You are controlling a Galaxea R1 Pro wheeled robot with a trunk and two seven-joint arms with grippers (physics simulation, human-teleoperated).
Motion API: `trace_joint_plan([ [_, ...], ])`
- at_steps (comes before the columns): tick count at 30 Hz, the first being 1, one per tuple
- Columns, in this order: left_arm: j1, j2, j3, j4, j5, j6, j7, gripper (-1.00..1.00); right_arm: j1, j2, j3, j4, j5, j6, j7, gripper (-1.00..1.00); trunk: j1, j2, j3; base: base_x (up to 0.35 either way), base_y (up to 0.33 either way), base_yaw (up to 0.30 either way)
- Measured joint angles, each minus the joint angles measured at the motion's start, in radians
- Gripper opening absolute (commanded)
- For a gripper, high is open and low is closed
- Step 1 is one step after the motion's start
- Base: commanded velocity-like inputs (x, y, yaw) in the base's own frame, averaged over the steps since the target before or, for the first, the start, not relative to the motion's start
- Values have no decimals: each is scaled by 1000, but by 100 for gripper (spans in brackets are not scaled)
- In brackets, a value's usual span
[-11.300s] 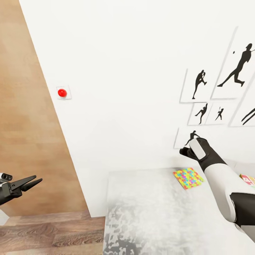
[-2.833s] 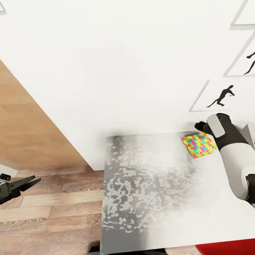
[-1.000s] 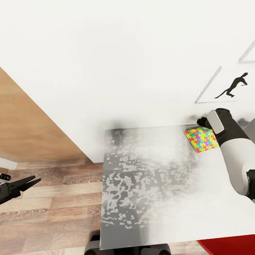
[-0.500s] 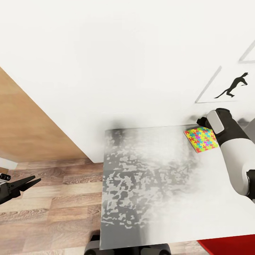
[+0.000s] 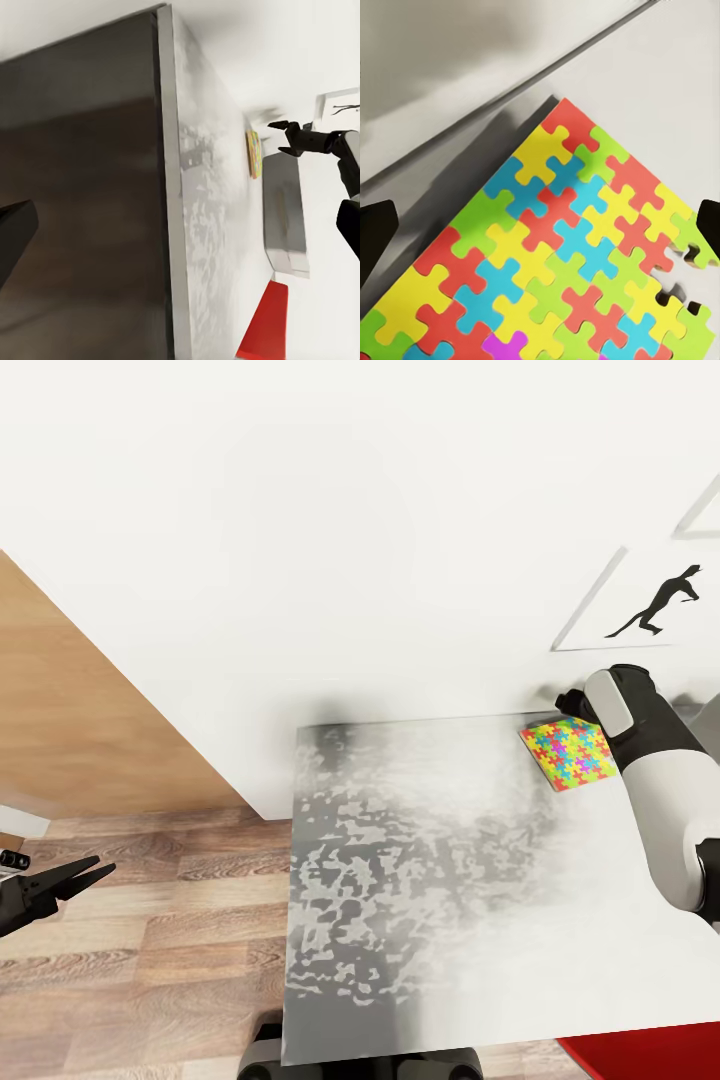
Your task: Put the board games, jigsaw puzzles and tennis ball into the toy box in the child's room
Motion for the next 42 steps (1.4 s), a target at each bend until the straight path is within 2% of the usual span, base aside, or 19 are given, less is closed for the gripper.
trace_joint_plan([
  [31,0,0,0,0,0,0,0,100,-6,3,0,-3,4,-2,-2,100,0,0,0,0,0,0],
  [42,0,0,0,0,0,0,0,100,-38,6,2,-2,5,-3,-7,100,0,0,0,0,0,0],
])
